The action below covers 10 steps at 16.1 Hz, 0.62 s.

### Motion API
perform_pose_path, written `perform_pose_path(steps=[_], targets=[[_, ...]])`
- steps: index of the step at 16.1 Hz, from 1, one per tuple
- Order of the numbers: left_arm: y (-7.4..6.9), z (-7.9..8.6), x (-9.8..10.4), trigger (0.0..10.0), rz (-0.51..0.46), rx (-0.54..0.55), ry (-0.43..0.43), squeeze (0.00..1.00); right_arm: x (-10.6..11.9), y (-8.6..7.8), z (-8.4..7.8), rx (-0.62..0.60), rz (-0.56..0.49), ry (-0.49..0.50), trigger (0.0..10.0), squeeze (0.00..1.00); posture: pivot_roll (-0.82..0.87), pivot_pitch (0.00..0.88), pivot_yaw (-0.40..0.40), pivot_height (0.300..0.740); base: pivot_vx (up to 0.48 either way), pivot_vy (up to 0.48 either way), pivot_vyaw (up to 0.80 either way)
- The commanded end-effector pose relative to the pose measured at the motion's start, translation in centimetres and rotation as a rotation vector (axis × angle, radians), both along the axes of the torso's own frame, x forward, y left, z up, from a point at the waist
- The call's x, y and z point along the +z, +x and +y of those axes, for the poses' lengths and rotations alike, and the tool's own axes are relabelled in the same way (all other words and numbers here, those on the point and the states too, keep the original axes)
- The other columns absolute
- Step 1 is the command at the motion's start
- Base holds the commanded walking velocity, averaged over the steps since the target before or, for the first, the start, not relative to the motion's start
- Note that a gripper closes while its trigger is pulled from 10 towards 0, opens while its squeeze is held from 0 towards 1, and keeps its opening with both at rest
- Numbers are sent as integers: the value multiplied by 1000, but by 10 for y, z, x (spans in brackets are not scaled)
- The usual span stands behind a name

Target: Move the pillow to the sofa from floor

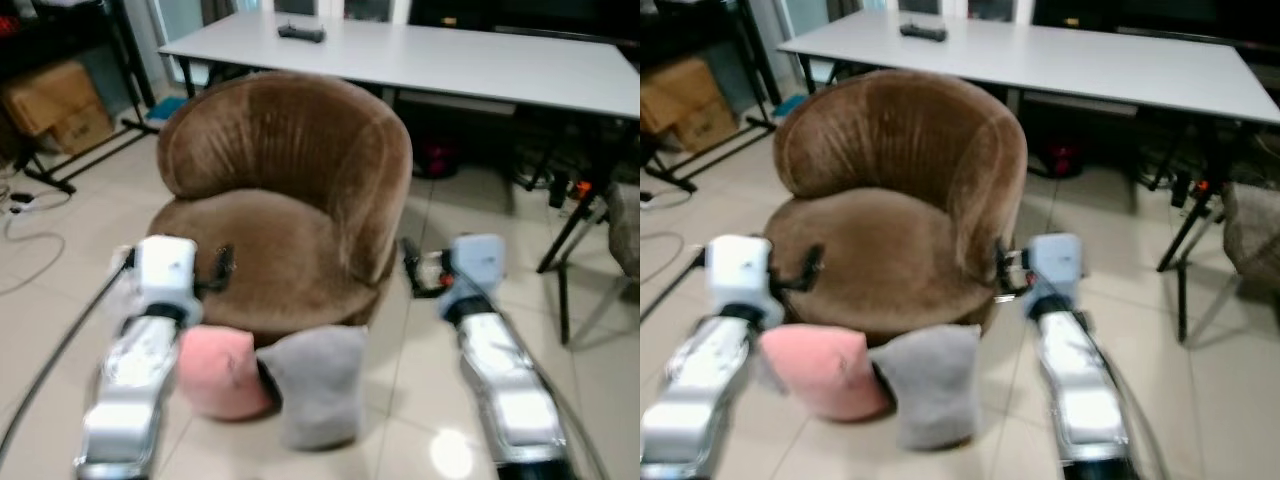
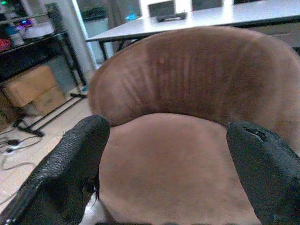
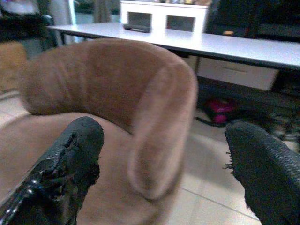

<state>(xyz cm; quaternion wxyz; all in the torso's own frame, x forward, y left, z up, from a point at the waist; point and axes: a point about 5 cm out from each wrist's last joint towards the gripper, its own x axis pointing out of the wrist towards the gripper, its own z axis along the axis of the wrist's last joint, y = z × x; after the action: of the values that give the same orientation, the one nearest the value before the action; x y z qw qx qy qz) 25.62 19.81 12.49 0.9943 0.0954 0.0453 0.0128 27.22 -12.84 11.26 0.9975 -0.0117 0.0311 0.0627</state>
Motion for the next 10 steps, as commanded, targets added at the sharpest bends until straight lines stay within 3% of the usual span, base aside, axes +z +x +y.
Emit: perform_pose_path(steps=[1,4,5,6,8,10], targets=[[4,-10,3,10000,-10,-33,-14,0,2,1,-10,-29,-8,-14,10000,0,-53,0,11,740,341,0,0],[5,-10,4,10000,-10,-30,-15,0,5,3,-9,-26,-17,9,10000,0,-54,0,9,740,335,0,0],[5,-9,4,10000,-11,-29,-17,0,6,2,-5,11,-32,-91,10000,0,-54,0,9,740,322,0,0],[5,-9,4,10000,-11,-27,-19,0,5,2,-2,39,-31,-113,10000,0,-57,0,6,740,319,0,675],[5,-10,4,10000,-12,-25,-19,0,6,2,-1,50,-37,-110,10000,0,-57,0,4,740,313,0,738],[5,-10,4,10000,-11,-21,-7,0,5,2,-3,50,-19,-21,10000,0,-57,0,4,740,135,0,0]])
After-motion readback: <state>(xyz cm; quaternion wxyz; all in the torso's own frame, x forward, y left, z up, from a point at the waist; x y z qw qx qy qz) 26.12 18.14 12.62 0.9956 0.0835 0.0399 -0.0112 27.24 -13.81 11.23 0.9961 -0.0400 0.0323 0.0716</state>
